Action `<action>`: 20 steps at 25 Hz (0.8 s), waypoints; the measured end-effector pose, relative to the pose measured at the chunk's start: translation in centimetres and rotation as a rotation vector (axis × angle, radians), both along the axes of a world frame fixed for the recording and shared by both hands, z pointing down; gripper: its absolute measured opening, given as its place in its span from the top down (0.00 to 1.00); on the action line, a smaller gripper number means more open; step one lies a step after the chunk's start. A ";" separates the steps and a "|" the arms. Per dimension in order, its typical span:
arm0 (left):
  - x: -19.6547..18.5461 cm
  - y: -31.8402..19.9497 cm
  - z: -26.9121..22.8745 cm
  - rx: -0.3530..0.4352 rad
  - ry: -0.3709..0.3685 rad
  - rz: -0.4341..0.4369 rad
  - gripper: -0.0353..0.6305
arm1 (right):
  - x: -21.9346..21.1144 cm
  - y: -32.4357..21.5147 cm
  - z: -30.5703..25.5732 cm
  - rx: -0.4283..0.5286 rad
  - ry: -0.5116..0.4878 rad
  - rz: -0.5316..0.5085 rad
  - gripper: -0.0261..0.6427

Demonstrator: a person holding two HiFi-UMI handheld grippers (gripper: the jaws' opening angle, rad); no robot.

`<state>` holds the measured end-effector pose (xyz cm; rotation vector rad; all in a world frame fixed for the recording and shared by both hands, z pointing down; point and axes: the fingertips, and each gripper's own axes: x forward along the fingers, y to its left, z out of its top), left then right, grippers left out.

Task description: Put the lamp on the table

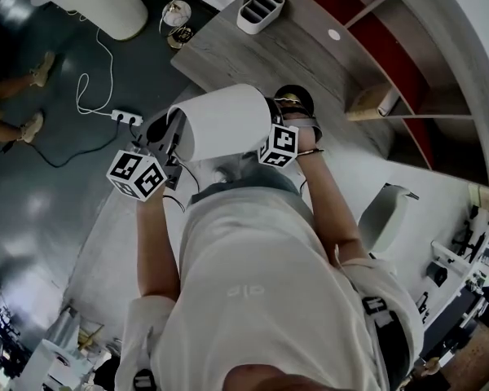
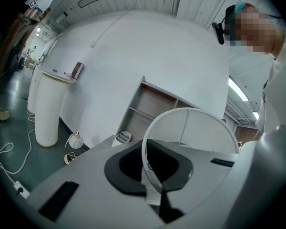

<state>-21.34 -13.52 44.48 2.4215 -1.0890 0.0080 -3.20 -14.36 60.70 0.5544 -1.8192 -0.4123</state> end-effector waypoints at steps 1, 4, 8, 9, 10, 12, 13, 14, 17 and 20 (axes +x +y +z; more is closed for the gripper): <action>0.3 -0.5 0.0 -0.001 -0.010 -0.005 0.91 | 0.1 -0.6 0.2 -0.003 -0.012 -0.008 0.87; 1.0 -1.9 0.2 -0.005 -0.047 -0.025 0.91 | 0.1 -2.3 1.0 -0.016 -0.047 -0.038 0.87; 1.7 -3.4 0.6 -0.023 -0.076 -0.053 0.91 | 0.1 -4.2 2.0 -0.031 -0.079 -0.075 0.87; 1.8 -3.8 0.8 -0.028 -0.084 -0.060 0.91 | 0.1 -4.7 2.3 -0.035 -0.086 -0.084 0.87; 2.0 -4.2 0.9 -0.033 -0.092 -0.067 0.91 | 0.1 -5.1 2.6 -0.039 -0.093 -0.093 0.87; 2.1 -5.0 1.3 -0.044 -0.107 -0.081 0.91 | -0.1 -6.1 3.2 -0.048 -0.109 -0.111 0.87; 2.2 -5.4 1.4 -0.048 -0.114 -0.088 0.91 | -0.2 -6.5 3.5 -0.053 -0.118 -0.120 0.87; 2.3 -5.7 1.5 -0.052 -0.120 -0.093 0.91 | -0.3 -6.8 3.7 -0.058 -0.128 -0.129 0.87; 2.7 -6.7 1.8 -0.063 -0.139 -0.106 0.91 | -0.5 -7.9 4.4 -0.069 -0.154 -0.152 0.87; 2.8 -7.4 2.2 -0.076 -0.157 -0.122 0.91 | -0.9 -8.7 5.2 -0.085 -0.175 -0.177 0.87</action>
